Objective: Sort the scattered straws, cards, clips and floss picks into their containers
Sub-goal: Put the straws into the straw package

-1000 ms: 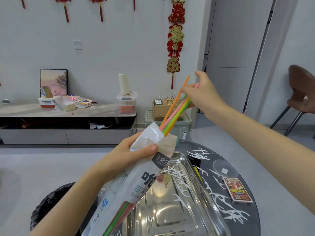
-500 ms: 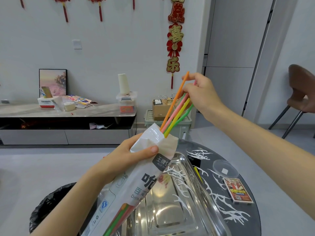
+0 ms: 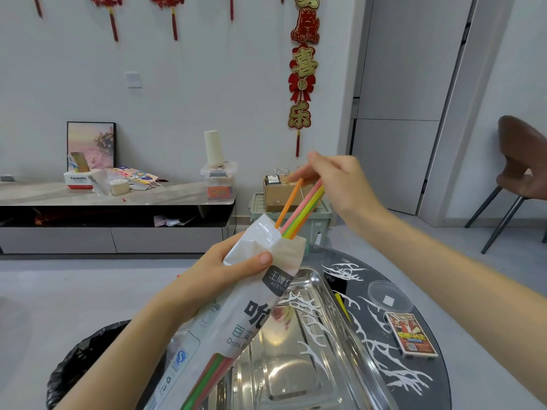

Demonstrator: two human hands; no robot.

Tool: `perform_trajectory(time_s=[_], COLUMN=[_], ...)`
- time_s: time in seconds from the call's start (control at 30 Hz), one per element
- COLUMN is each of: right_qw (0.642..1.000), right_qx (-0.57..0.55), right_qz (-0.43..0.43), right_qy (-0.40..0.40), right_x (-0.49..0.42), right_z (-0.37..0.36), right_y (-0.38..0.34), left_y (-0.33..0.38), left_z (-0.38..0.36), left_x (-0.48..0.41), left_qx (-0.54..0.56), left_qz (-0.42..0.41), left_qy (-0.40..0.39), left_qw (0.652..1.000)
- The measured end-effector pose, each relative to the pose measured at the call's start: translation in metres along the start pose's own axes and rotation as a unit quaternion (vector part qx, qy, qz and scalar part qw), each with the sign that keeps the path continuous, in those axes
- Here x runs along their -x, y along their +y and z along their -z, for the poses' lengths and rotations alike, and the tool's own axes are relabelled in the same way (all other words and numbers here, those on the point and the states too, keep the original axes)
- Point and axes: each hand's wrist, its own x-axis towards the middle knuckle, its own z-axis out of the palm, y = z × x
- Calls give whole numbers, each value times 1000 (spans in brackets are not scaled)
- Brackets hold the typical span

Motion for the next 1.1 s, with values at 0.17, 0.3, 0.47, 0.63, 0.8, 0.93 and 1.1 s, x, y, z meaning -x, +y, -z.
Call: perform_trajectory(time_s=[0.17,0.3,0.47,0.63,0.8,0.93,1.1], right_qw=[987,998,976,992,979,975,965], right_qx=[-18,21,-29,-86,-70,-86,-87], right_qz=[41,46,32,26,20,43,61], right_qy=[-153,-41,-214,-89,-189,-201,-240], right_x=[41,29,45,34,45,52,54], right_z=[-23,-11,-25,-19,-19,-17,-18], right_y=[3,-1,11,10,16,17,9], left_y=[1,1,2,1,2,-1,0], left_z=[-2,2,4,8,9,12,18], left_x=[-2,0,0,2,3,4,4], left_qx=[10,11,15,13,18,17,14], left_qz=[-15,-19,-29,-18,-27,-28,-45], left_qy=[8,24,41,49,49,56,53], left_qw=[1000,999,999,999,998,998,998])
